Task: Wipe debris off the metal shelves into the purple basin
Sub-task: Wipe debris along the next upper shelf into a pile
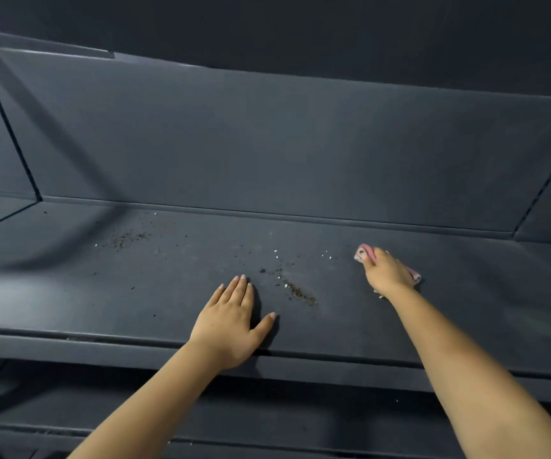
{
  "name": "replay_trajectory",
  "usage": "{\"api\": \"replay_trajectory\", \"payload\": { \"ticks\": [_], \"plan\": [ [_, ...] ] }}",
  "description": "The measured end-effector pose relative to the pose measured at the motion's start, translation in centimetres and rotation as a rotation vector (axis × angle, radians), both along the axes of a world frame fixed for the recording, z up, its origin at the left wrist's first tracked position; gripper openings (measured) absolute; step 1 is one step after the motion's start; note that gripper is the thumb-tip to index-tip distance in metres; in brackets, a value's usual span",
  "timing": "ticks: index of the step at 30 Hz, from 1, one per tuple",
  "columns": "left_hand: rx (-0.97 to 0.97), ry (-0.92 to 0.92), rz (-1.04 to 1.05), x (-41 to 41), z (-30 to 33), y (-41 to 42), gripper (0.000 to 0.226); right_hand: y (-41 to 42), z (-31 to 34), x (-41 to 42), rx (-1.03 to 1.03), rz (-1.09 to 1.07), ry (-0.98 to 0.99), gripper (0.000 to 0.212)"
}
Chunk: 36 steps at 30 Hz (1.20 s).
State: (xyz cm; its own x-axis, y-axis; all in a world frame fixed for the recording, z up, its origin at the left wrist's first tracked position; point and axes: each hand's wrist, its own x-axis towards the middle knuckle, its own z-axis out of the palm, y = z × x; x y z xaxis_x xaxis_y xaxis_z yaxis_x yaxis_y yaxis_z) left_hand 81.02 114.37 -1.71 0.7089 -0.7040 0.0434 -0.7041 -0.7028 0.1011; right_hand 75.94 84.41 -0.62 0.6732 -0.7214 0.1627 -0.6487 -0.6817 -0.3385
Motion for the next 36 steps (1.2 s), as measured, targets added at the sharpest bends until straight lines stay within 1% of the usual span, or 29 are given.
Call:
{"api": "replay_trajectory", "payload": {
  "ticks": [3,6,8,10,12,14,15,17,19,21,23,24,26,28,30,34,36],
  "plan": [
    [0.015,0.000,-0.006,0.1,0.0,-0.1,0.134,3.0,0.7,1.6,0.035,0.168,0.024,0.041],
    [0.024,-0.004,-0.010,0.2,-0.1,-0.2,0.118,7.5,1.1,3.0,0.079,0.420,0.012,0.043],
    [0.029,-0.001,-0.009,0.2,-0.1,-0.2,0.114,9.9,0.5,4.0,0.099,0.567,0.007,0.044],
    [0.035,-0.006,-0.009,0.2,-0.1,-0.2,0.113,11.3,0.0,4.7,0.116,0.649,0.009,0.046],
    [0.040,-0.012,-0.011,0.2,-0.1,-0.3,0.113,11.4,-0.2,4.8,0.179,0.669,-0.015,0.045],
    [0.047,-0.015,-0.012,0.2,0.0,-0.2,0.113,10.7,0.5,4.2,0.265,0.652,-0.077,0.039],
    [0.047,-0.015,-0.011,0.2,0.0,-0.2,0.113,10.0,0.7,3.9,0.276,0.622,-0.117,0.035],
    [0.046,-0.014,-0.010,0.1,0.0,-0.2,0.114,8.1,1.3,3.3,0.247,0.527,-0.210,0.029],
    [0.040,-0.019,-0.006,0.0,0.1,-0.2,0.114,5.0,1.6,2.8,0.178,0.379,-0.242,0.026],
    [0.026,-0.025,-0.001,0.0,0.1,-0.2,0.113,1.3,1.4,2.4,0.132,0.188,-0.189,0.029],
    [0.015,-0.026,0.004,0.0,0.0,-0.3,0.112,-2.0,0.7,2.3,0.061,0.025,-0.061,0.039],
    [0.011,-0.024,0.006,0.0,0.0,-0.3,0.112,-3.0,0.4,2.5,0.030,-0.020,-0.008,0.042],
    [0.001,-0.023,0.007,0.1,-0.2,-0.3,0.110,-4.1,0.2,3.2,0.020,-0.028,0.043,0.046],
    [-0.006,-0.026,0.005,0.2,-0.2,-0.3,0.109,-3.3,0.5,4.5,0.039,0.017,0.064,0.047],
    [-0.001,-0.027,0.003,0.2,-0.2,-0.3,0.109,-1.2,0.9,5.8,0.056,0.121,0.061,0.047],
    [0.008,-0.020,0.007,0.2,-0.2,-0.3,0.109,5.1,1.0,7.3,0.059,0.493,0.015,0.035],
    [0.021,-0.016,0.005,0.2,0.0,-0.4,0.110,7.7,0.6,7.6,0.110,0.679,0.014,0.039]
  ]
}}
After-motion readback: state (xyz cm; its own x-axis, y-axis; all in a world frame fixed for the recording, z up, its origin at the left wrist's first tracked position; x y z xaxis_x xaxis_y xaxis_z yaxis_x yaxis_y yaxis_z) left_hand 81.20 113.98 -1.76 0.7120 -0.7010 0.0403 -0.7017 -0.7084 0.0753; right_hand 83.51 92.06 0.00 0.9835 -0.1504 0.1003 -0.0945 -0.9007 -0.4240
